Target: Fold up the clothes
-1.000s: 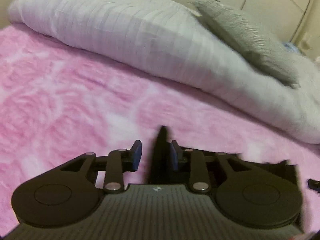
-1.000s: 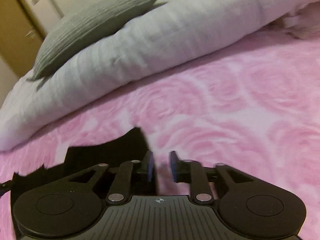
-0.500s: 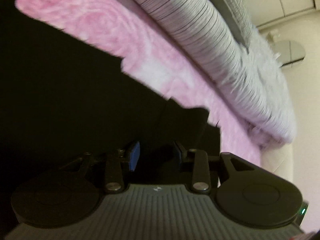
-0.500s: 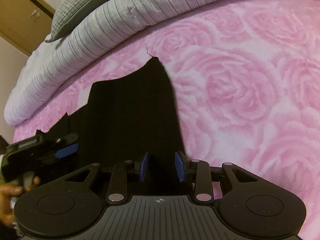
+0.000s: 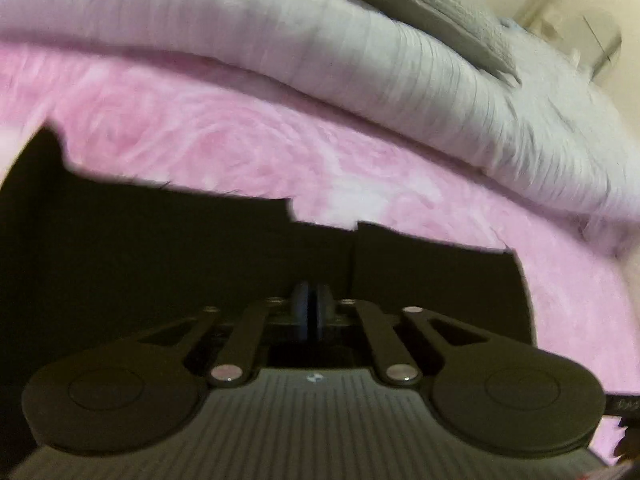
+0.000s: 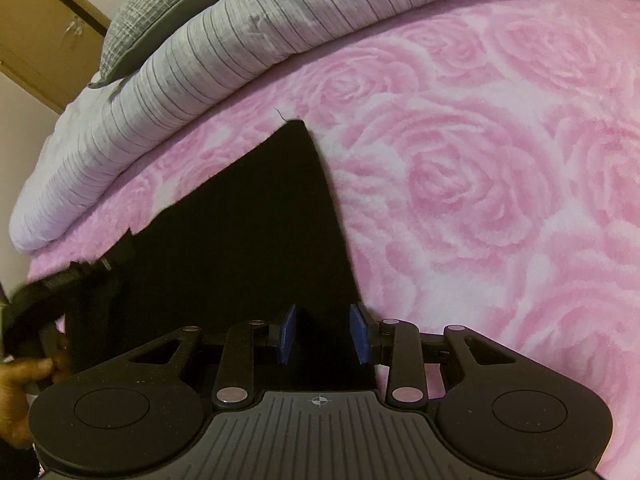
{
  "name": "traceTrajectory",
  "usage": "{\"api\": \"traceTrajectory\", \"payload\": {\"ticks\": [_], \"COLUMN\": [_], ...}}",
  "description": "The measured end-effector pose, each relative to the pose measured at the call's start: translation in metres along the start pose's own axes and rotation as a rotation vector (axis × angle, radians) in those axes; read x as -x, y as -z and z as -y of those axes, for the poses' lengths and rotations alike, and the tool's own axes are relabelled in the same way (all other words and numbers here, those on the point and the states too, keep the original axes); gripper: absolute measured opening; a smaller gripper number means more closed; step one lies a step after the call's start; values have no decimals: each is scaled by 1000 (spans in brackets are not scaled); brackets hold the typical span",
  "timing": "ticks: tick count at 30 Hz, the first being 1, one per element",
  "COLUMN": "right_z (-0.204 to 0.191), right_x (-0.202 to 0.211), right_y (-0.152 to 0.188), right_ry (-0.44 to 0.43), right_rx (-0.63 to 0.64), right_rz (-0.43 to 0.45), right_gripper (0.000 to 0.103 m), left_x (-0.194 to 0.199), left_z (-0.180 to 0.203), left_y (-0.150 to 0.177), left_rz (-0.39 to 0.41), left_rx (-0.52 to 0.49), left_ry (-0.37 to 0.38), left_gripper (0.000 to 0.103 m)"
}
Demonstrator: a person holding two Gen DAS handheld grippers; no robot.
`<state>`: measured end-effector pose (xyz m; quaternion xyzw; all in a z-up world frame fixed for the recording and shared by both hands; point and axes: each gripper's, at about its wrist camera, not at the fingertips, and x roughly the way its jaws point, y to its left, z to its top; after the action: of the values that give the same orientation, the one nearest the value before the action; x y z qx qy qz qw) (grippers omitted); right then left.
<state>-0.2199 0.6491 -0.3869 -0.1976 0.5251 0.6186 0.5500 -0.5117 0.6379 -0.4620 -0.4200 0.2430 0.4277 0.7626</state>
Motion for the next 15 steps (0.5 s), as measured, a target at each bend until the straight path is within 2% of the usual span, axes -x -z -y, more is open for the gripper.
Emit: {"api": "traceTrajectory", "payload": {"ticks": [2, 4, 7, 10, 13, 15], "right_z": [-9, -19, -34, -48, -56, -56], "right_x": [6, 12, 15, 14, 20, 36], "right_y": [3, 9, 26, 54, 94, 130], "right_ry": [14, 7, -26, -11, 84, 132], "right_rx": [56, 123, 192, 242, 288, 314], "right_rz": [23, 32, 6, -42, -68, -77], "right_gripper": [34, 34, 34, 34, 34, 34], "left_x": [21, 41, 52, 59, 87, 109], "left_z": [-5, 0, 18, 43, 38, 30], "left_y": [2, 7, 29, 73, 118, 144], "left_rz": [46, 73, -29, -141, -137, -186], "left_rx": [25, 2, -66, -271, -314, -291], "left_ry": [25, 99, 200, 153, 75, 47], "left_gripper": [19, 19, 19, 19, 18, 18]}}
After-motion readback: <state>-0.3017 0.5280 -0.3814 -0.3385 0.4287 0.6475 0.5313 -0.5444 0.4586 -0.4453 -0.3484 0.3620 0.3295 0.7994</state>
